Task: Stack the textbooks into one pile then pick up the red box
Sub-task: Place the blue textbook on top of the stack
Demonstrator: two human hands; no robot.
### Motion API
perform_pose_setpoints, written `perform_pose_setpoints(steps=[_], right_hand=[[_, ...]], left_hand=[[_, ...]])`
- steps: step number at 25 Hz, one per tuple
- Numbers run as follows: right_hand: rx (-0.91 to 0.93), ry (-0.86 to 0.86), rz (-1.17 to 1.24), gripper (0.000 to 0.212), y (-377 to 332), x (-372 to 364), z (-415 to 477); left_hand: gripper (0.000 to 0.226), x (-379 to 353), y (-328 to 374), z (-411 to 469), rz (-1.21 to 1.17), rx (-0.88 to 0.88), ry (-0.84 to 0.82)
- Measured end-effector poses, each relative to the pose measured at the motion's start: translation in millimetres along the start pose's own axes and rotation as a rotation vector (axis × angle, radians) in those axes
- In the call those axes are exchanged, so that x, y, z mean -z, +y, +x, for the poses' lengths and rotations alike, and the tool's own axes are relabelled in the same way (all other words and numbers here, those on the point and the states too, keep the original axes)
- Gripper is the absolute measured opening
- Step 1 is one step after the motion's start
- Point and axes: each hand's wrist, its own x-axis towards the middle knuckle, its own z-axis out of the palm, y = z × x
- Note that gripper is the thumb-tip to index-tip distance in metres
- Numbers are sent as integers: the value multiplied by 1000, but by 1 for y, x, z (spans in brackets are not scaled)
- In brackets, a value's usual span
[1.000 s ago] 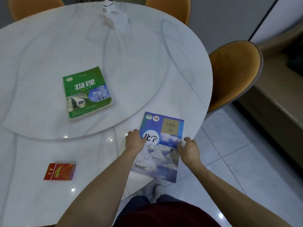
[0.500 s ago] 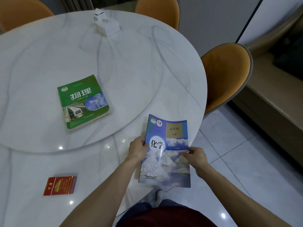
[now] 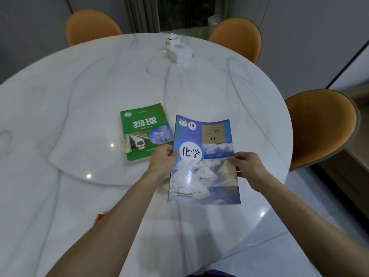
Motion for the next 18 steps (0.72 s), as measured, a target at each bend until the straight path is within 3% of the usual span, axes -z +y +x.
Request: perform_pose_setpoints(steps=[6, 10, 14, 18], right_hand=[[171, -60, -42, 12, -82, -58, 36], [219, -99, -66, 24, -123, -99, 70], [212, -144, -89, 27, -138, -137, 111], [178, -131, -188, 15, -131, -167, 154]], left_hand=[[13, 75, 18, 42, -104, -17, 163], [9, 115, 24, 74, -125, -10, 269], [14, 137, 17, 105, -79, 40, 344], [13, 139, -2, 135, -31, 118, 362]])
